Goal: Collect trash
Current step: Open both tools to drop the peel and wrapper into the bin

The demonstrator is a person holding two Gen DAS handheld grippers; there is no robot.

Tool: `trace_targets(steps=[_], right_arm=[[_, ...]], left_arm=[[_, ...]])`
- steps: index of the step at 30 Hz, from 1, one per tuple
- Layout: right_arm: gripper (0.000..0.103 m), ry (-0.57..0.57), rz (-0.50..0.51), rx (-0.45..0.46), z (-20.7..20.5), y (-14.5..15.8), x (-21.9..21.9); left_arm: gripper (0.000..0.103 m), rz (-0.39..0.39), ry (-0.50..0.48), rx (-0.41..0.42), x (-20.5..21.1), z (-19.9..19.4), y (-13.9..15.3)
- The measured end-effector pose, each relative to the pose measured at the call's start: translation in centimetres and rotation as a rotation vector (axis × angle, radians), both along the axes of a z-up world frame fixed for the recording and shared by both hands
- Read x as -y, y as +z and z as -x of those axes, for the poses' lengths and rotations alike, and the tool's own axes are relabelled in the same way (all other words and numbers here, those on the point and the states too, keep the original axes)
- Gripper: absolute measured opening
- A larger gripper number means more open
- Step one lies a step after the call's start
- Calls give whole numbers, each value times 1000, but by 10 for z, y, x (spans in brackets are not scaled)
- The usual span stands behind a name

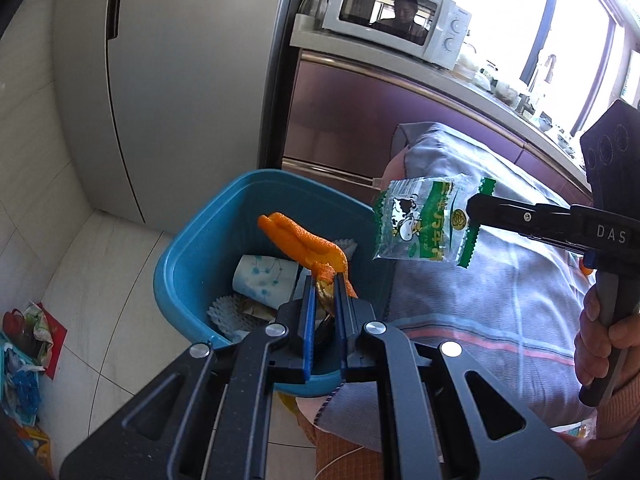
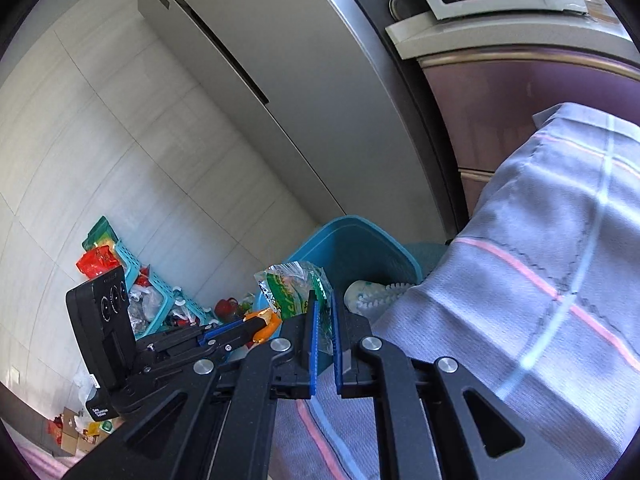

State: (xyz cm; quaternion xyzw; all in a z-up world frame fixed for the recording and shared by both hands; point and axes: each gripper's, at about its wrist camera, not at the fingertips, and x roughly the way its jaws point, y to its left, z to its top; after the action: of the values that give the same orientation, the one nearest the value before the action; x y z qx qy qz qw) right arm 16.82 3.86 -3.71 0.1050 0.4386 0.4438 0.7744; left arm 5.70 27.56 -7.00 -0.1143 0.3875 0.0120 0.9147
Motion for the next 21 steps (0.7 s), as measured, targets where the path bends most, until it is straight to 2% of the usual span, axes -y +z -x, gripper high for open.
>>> trace_targets(steps=[12, 16, 21], right_arm=[[7, 34, 81, -25, -7, -20, -40], [13, 43, 109, -45, -9, -28, -50], [14, 35, 114, -54, -9, -33, -50]], left_arm=[[10, 24, 35, -61, -13, -16, -30], [10, 46, 46, -71, -19, -21, -37], [10, 61, 60, -81, -22, -23, -45]])
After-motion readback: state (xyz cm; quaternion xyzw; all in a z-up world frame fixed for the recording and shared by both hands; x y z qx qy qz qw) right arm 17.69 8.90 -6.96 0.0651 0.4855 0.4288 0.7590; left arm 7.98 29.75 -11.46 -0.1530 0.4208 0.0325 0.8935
